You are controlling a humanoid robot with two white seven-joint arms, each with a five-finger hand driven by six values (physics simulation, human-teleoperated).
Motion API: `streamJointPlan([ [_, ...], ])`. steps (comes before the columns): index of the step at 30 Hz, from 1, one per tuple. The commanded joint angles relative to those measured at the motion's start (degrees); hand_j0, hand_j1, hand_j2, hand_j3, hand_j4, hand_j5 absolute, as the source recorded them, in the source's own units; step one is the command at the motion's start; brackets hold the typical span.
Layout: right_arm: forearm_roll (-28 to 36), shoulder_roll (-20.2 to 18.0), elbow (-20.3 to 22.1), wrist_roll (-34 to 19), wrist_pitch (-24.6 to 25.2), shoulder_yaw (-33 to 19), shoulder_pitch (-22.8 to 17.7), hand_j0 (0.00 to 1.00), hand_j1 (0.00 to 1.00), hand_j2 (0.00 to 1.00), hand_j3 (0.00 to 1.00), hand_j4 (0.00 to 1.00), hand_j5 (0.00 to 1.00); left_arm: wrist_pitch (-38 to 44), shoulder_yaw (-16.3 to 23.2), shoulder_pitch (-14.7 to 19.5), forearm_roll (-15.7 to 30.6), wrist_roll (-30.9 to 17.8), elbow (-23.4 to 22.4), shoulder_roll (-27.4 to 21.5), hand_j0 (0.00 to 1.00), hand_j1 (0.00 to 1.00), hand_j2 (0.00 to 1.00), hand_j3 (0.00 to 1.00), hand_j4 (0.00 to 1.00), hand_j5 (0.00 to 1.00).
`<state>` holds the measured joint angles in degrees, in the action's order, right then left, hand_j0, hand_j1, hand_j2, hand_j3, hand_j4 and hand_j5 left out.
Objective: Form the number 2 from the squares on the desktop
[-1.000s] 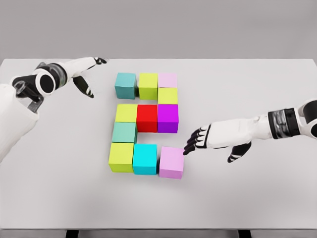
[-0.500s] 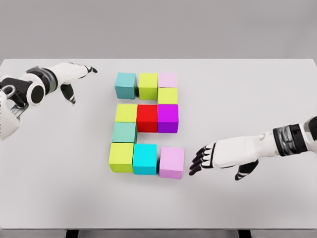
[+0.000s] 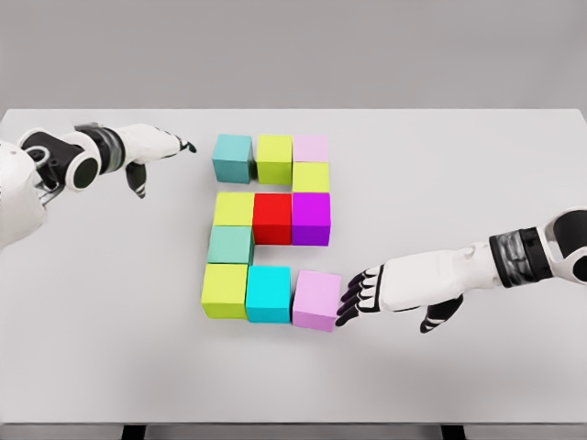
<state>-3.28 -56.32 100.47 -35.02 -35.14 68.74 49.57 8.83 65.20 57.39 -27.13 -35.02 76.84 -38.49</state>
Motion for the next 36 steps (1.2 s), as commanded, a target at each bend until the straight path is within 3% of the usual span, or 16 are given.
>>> streamJointPlan([
  [1, 0.4, 0.0, 0.0, 0.0, 0.1, -0.1, 0.0, 1.00, 1.00, 1.00, 1.00, 1.00, 1.00, -1.3, 2.1, 0.0, 0.9, 0.0, -0.8, 0.0, 1.00, 1.00, 1.00, 1.00, 1.00, 1.00],
  [8, 0.3, 0.0, -0.1, 0.0, 0.1, -0.5, 0.0, 1.00, 1.00, 1.00, 1.00, 1.00, 1.00, -1.4, 2.2, 0.6, 0.9, 0.0, -3.8, 1.1, 1.00, 1.00, 1.00, 1.00, 1.00, 1.00],
  [17, 0.3, 0.2, -0.1, 0.0, 0.1, -0.7, 0.1, 1.00, 1.00, 1.00, 1.00, 1.00, 1.00, -1.4, 2.3, 1.2, 0.9, 0.0, -3.8, 2.5, 1.00, 1.00, 1.00, 1.00, 1.00, 1.00],
  [23, 0.3, -1.8, -0.1, 0.0, 0.1, -0.8, 1.0, 1.00, 1.00, 1.00, 1.00, 1.00, 1.00, -1.4, 2.3, 1.4, 0.9, 0.0, -3.9, 3.2, 1.00, 1.00, 1.00, 1.00, 1.00, 1.00],
  [30, -1.8, -2.1, -6.0, 0.0, 0.1, -0.6, 1.0, 1.00, 1.00, 1.00, 1.00, 1.00, 1.00, -1.4, 2.3, 1.5, 0.9, 0.0, -3.9, 4.1, 1.00, 1.00, 1.00, 1.00, 1.00, 1.00],
  [36, -1.9, -0.2, -5.8, 0.0, 0.1, -0.1, 1.0, 1.00, 1.00, 1.00, 1.00, 1.00, 1.00, -1.3, 2.5, 1.5, 0.9, 0.0, -3.9, 4.5, 1.00, 1.00, 1.00, 1.00, 1.00, 1.00],
])
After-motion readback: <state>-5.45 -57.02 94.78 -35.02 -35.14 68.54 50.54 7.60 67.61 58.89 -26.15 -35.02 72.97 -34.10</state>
